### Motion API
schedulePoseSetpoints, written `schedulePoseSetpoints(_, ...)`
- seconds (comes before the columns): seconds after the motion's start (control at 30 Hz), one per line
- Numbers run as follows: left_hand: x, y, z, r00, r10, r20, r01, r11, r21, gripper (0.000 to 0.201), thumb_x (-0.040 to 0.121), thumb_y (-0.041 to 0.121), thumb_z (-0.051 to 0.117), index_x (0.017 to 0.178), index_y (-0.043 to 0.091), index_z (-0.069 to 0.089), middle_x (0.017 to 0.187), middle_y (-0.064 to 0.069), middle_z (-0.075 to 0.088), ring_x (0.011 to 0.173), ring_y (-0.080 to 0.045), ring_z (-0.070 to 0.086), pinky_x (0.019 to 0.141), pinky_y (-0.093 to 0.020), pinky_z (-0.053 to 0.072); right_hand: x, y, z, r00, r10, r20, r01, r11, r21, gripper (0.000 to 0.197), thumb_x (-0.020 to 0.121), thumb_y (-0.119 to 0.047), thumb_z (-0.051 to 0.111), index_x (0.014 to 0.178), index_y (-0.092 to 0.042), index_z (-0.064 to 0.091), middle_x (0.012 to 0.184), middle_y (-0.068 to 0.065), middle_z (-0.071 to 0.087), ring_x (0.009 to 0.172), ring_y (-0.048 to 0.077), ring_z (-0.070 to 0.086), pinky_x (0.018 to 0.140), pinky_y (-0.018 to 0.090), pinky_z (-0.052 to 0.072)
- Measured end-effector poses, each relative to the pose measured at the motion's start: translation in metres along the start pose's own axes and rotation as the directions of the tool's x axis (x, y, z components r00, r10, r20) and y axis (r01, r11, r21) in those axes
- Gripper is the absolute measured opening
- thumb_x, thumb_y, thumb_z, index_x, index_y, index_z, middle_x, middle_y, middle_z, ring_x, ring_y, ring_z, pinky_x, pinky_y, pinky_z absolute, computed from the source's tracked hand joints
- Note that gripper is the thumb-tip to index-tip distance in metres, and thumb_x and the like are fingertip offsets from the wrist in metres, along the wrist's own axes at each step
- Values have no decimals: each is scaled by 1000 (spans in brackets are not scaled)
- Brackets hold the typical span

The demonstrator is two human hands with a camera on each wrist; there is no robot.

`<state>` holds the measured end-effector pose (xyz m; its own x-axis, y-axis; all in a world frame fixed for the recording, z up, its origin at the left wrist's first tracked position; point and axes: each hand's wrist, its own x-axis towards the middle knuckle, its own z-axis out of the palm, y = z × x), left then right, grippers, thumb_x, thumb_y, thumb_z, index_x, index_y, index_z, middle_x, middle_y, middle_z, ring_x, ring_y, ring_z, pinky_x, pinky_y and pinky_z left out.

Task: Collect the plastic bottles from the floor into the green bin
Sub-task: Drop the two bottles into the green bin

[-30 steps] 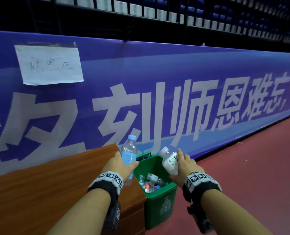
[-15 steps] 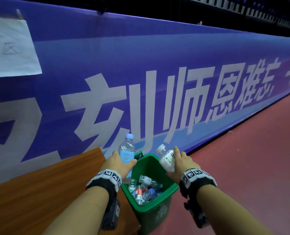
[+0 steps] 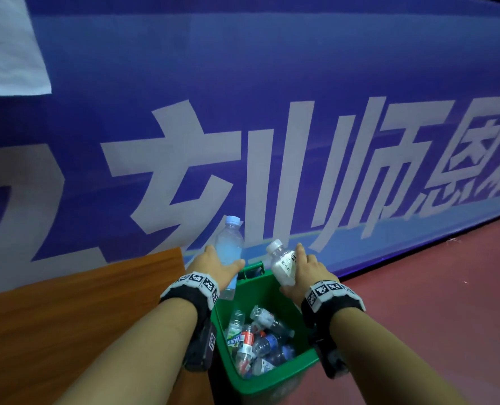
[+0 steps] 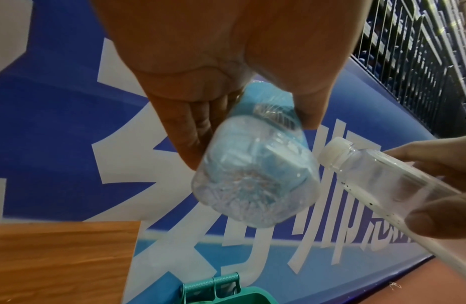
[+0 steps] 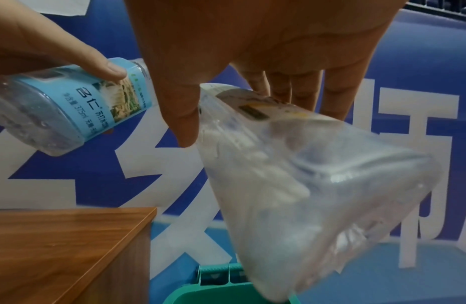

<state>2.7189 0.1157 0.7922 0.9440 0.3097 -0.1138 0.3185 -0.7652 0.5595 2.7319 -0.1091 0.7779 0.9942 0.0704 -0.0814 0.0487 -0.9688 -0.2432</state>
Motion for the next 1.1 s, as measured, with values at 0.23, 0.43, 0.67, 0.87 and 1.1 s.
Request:
schedulePoseSetpoints(0.23, 71, -6, 28, 993, -72, 97, 71, 997, 18, 84, 56, 76, 61, 112, 14, 55, 98, -6, 65, 81, -23, 64, 75, -35, 57, 56, -4, 13, 998, 59, 22, -59, 998, 10, 109, 79, -52, 70, 155, -23, -2, 139, 6, 40, 124, 29, 48, 90, 43, 49)
schedulePoseSetpoints(0.43, 111, -7, 59, 981, -134, 142, 117, 986, 122, 83, 65, 75, 63, 118, 12, 54, 108, -11, 59, 83, -25, 60, 66, -29, 47, 96, 3, 41, 994, 75, 79, -75, 997, -8, 109, 80, -57, 66, 156, -22, -3, 138, 6, 40, 123, 29, 49, 89, 43, 48)
schedulePoseSetpoints(0.67, 144, -1, 102, 945, -220, 241, 186, 970, 155, 60, 76, 66, 65, 109, 17, 64, 103, -6, 66, 83, -23, 61, 71, -27, 48, 155, 27, 91, 967, 9, 254, -8, 1000, -4, 112, 78, -61, 64, 156, -22, -7, 140, 7, 37, 126, 29, 45, 93, 43, 46)
schedulePoseSetpoints(0.87, 169, 8, 124, 880, -338, 334, 275, 935, 222, 52, 80, 66, 61, 107, 23, 68, 107, -3, 68, 90, -21, 62, 76, -25, 46, 215, 47, 120, 918, -89, 386, 101, 995, -12, 119, 78, -72, 59, 155, -24, -18, 148, 9, 31, 134, 31, 38, 102, 45, 42)
schedulePoseSetpoints(1.1, 193, 30, 140, 853, -391, 346, 327, 917, 230, 46, 83, 64, 60, 103, 24, 70, 99, 0, 68, 93, -20, 65, 83, -27, 51, 273, 64, 131, 869, -144, 474, 187, 981, -46, 97, 92, -70, 38, 153, -28, -24, 164, 8, -17, 151, 34, -5, 120, 55, 8)
